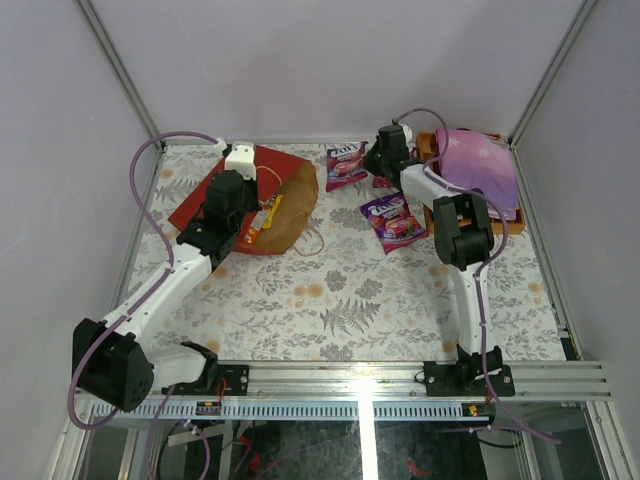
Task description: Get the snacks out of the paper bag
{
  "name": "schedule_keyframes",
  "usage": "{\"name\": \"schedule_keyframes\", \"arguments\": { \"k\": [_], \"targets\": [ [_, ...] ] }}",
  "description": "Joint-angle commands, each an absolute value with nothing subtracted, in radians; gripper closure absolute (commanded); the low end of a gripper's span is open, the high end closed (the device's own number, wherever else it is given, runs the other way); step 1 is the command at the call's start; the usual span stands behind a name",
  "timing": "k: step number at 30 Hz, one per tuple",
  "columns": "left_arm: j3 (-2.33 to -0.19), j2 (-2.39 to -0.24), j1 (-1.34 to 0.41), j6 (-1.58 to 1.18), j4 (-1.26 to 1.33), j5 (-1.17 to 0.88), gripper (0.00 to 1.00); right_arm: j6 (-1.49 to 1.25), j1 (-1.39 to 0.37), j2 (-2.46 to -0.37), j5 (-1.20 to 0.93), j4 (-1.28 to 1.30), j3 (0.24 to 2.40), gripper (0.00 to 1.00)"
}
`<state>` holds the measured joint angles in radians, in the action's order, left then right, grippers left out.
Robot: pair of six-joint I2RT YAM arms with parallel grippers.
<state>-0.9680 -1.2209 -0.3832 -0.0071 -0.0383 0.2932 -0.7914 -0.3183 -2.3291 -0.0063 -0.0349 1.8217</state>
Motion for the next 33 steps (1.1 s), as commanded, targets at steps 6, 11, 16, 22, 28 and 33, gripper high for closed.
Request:
{"name": "schedule_keyframes", "arguments": {
  "k": [6, 11, 16, 22, 28, 33],
  "targets": [
    [-0.971, -1.229, -0.368, 0.018, -0.012, 0.293, 1.00, -0.860, -0.319, -2.482, 0.012, -0.019, 2.067, 1.00],
    [-0.965, -1.239, -0.362, 0.023, -0.004, 0.296, 1.00, -0.820, -0.317, -2.489, -0.034, 0.045, 2.153, 0.36],
    [-0.965, -1.245, -0.361, 0.015, -0.013, 0.282, 1.00, -0.696, -0.317, -2.200, 0.054, -0.025, 1.874, 0.12],
    [-0.953, -1.229, -0.352, -0.004, -0.006, 0.248, 1.00, -0.492, -0.320, -1.817, 0.113, -0.010, 1.386, 0.00],
    [-0.954, -1.226, -0.350, -0.033, -0.007, 0.201, 1.00, -0.332, -0.355, -1.634, 0.251, 0.120, 1.144, 0.01],
    [-0.960, -1.225, -0.351, -0.078, -0.012, 0.157, 1.00, -0.217, -0.426, -1.733, 0.284, 0.186, 1.176, 0.01]
  ]
}}
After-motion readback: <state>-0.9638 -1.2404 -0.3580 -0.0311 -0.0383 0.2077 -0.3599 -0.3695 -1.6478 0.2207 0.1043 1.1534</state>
